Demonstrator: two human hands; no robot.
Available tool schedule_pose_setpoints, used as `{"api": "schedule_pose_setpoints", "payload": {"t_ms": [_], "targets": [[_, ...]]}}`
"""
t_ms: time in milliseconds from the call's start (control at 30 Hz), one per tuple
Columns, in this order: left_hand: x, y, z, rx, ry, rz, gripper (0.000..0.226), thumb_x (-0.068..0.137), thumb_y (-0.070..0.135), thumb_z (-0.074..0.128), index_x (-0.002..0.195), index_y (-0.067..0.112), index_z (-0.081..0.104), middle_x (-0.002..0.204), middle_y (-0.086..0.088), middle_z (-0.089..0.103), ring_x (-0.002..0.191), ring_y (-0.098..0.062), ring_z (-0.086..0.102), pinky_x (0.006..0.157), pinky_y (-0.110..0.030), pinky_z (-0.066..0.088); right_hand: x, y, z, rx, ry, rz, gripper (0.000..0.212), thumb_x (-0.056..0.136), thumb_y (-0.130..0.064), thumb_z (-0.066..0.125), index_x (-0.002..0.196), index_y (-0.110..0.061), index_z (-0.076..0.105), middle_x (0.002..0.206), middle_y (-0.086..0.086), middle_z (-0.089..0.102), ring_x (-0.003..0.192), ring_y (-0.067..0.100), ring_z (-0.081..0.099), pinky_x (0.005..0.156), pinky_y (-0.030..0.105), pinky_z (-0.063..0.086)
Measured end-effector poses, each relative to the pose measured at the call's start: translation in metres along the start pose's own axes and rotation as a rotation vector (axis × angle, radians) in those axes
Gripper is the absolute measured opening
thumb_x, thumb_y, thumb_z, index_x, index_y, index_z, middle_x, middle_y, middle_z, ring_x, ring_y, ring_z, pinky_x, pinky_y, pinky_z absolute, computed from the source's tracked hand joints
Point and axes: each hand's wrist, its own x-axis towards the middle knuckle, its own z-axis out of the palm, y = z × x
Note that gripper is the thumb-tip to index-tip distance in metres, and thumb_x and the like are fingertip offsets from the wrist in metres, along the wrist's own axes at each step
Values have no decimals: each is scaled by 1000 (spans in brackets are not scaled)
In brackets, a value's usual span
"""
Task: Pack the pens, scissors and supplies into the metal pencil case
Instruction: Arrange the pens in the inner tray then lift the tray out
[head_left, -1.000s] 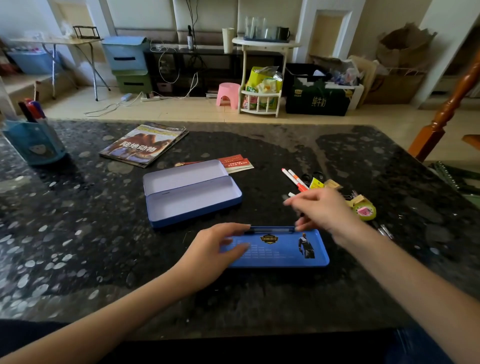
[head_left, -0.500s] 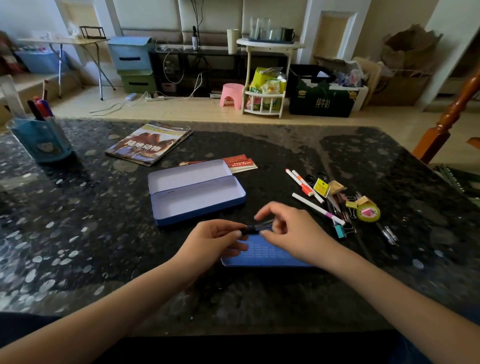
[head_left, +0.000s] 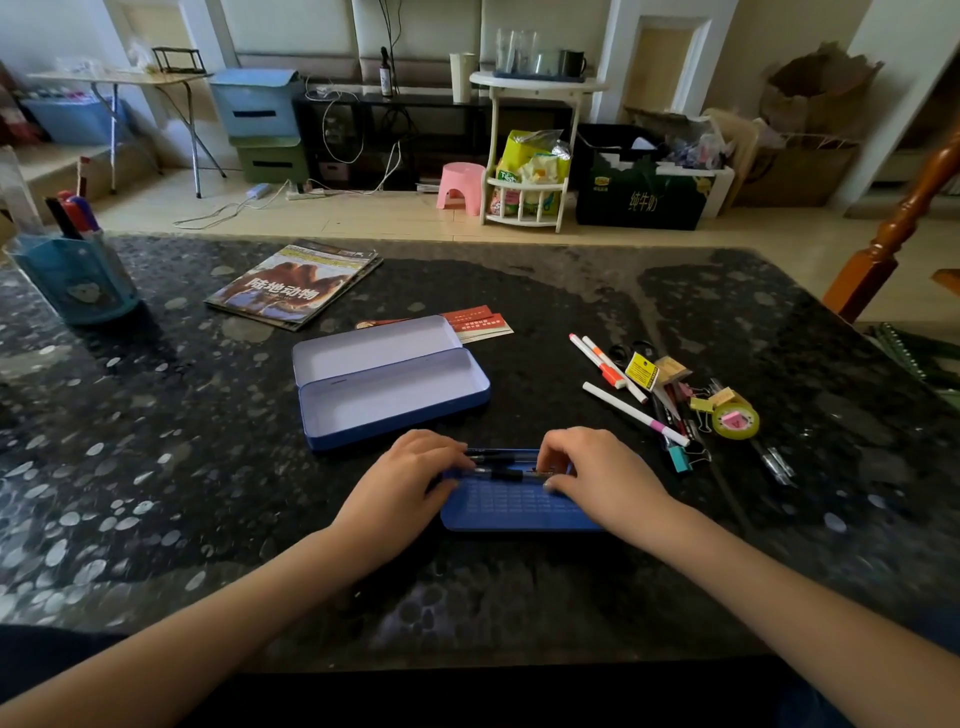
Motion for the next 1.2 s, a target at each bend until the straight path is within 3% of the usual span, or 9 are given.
{"api": "schedule_pose_setpoints", "payload": {"t_ms": [100,233,300,500,767,933,1067,1133,1200], "targets": [[1,0,3,-83,30,-77,39,85,21,65,123,27,57,132,10,52,126,-6,43,106,-21,31,2,1,3,56,7,-8,12,86,-17,65,95,-26,62,98,-8,60,88,6,57,79,28,53],[2,-3,5,-165,72,-176,42,83,21,68,124,25,57,123,9,59,115,-3,51,97,-14,35,4,4,7,153,26,-2,18,86,-8,63,95,-23,66,97,-6,62,87,5,59,77,21,51],[2,-3,6,-150,82,-187,44,84,22,67,126,26,56,121,9,60,112,-4,52,99,-19,40,5,5,11,168,82,-8,17,87,-7,62,94,-22,67,97,-6,60,87,5,58,76,18,49],[5,-5,8,-85,73,-154,49,87,26,63,134,25,49,122,7,58,111,-6,51,100,-24,42,8,8,21,174,216,-53,15,87,-7,63,89,-22,64,92,-9,56,92,4,49,73,13,43],[19,-14,-5,70,7,-60,36,89,33,58,124,25,60,111,7,61,105,-6,50,91,-22,43,13,13,-12,232,195,-51,16,85,-11,66,94,-24,65,90,-10,58,84,1,55,73,15,44],[20,-13,-8,41,23,-63,36,87,33,62,122,24,62,111,7,62,103,-7,52,92,-23,44,18,72,-98,135,405,235,10,82,-11,70,89,-17,68,84,-1,64,76,11,58,70,25,45],[18,-10,-5,61,-11,-65,38,88,34,60,125,25,59,115,7,60,107,-7,50,94,-23,43,17,109,-90,41,275,492,4,79,-15,75,78,-16,71,84,4,69,78,16,62,71,32,52],[16,-8,-5,80,-23,-68,40,89,35,58,127,26,57,116,8,58,109,-7,48,94,-24,43,24,113,-79,21,210,551,9,77,-15,77,85,-12,73,90,6,69,83,19,62,79,35,54],[14,-8,-4,86,-23,-70,41,89,36,57,129,26,56,117,9,56,109,-6,46,94,-23,42,30,111,-71,61,126,628,18,77,-11,76,92,-12,67,103,9,64,84,22,62,76,35,55]]}}
